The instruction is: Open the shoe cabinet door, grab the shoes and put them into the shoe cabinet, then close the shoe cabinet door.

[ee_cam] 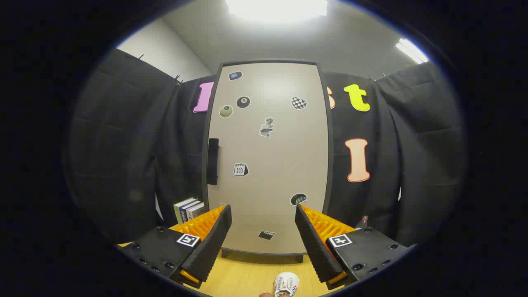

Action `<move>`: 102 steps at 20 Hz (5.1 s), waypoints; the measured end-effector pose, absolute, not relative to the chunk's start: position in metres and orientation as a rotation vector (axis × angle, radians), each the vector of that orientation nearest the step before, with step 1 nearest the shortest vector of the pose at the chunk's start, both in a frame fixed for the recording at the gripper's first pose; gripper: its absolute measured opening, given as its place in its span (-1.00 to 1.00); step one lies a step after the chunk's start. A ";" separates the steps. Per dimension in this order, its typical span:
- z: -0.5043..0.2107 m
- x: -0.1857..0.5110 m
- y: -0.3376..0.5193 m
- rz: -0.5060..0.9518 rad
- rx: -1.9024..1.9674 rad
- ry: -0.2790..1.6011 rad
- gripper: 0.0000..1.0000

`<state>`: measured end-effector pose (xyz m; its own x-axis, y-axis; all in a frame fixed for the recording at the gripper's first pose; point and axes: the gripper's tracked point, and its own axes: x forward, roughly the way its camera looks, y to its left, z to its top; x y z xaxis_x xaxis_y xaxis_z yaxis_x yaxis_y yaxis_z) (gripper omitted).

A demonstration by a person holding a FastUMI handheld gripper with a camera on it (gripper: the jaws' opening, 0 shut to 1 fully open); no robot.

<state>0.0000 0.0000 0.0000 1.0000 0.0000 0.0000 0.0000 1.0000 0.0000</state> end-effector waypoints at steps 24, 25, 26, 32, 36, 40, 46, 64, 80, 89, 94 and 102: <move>0.005 -0.006 0.029 0.040 -0.001 0.021 0.95; 0.005 -0.005 0.029 0.042 0.001 0.022 0.95; 0.005 -0.005 0.030 0.044 0.002 0.022 0.95; 0.015 0.006 0.043 0.057 0.010 0.018 0.95; 0.022 0.025 0.054 0.067 0.015 0.042 0.94; 0.031 0.049 0.065 0.072 -0.001 0.047 0.95; 0.070 0.105 0.076 0.062 -0.044 -0.036 0.94; 0.034 0.230 0.139 0.032 -0.064 0.098 0.65; 0.033 0.234 0.135 -0.021 0.014 0.166 -0.68; 0.034 0.205 0.133 0.068 0.001 0.152 -0.78; 0.039 0.188 0.128 0.123 -0.012 0.132 -0.78; 0.045 0.165 0.117 0.166 -0.014 0.124 -0.78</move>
<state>0.1651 0.1173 0.0448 0.9786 0.1640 -0.1240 -0.1657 0.9862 -0.0036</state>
